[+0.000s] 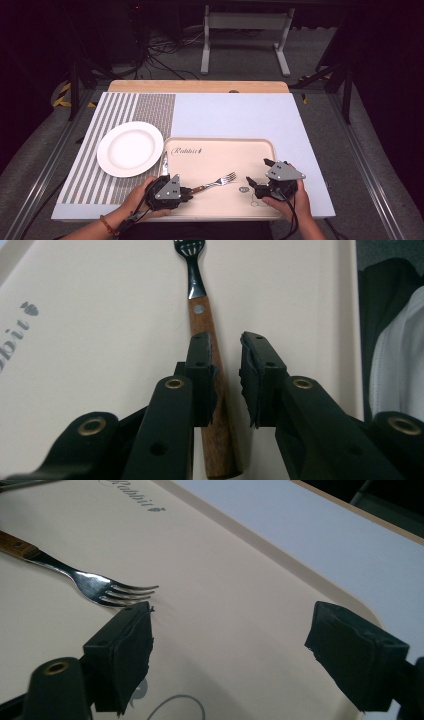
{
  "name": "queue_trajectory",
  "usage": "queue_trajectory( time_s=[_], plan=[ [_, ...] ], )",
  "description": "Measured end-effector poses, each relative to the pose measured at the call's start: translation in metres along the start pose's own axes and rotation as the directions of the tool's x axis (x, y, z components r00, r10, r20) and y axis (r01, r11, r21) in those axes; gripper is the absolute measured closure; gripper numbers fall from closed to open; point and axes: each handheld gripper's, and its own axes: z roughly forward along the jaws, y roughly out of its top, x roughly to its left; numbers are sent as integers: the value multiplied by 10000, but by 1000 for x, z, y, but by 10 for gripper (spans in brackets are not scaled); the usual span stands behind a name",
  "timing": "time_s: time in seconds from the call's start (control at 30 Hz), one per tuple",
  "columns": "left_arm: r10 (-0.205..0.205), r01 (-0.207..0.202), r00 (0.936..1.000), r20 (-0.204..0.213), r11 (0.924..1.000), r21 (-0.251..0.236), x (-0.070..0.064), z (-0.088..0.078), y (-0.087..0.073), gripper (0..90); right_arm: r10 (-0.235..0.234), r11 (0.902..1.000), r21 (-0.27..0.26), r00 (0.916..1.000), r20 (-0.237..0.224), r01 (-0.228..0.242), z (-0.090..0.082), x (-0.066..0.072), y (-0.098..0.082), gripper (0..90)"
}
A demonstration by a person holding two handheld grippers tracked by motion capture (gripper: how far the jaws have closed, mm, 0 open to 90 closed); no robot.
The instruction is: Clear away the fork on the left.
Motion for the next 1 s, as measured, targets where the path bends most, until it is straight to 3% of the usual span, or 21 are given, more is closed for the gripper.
queue_trajectory(
  time_s=[0.13,0.2,0.27,0.4,0.53,0.63,0.67,0.73,0.8,0.87,1.0],
  plan=[
    [242,-242,9992,323,9997,-17,0,-1,5,854,23,10000,-26,10000,9,-23,-1,-1,0,187],
    [513,-503,9982,317,9983,-308,4,-2,13,894,22,10000,-33,10000,64,-22,-1,-1,0,187],
    [428,-411,9984,380,9982,-431,7,-1,20,898,65,10000,-50,9999,96,-65,-1,-2,1,187],
    [991,-970,9930,642,9947,-350,20,22,46,894,135,9999,-49,9997,184,-134,-1,-3,0,187],
    [1117,-1122,9891,963,9937,-4,23,40,55,822,220,9998,-24,9996,183,-220,-1,-4,-1,187],
    [1217,-1240,9911,542,9915,404,23,53,55,750,206,9998,50,9997,157,-207,0,-5,-2,187],
    [1221,-1233,9920,315,9916,399,23,53,54,738,231,9997,49,9996,151,-231,-1,-5,-3,187],
    [1125,-1135,9934,238,9926,427,24,54,54,713,224,9997,40,9996,146,-224,-1,-5,-3,187],
    [1078,-1073,9942,-63,9925,590,27,55,51,711,220,9997,55,9996,149,-221,-1,-5,-2,187],
    [837,-834,9965,-36,9954,477,31,54,48,732,135,9999,73,9998,121,-136,1,-3,-2,187],
    [759,-710,9951,-627,9945,769,34,51,46,774,72,9999,142,10000,68,-73,2,-2,-1,187]
  ],
)
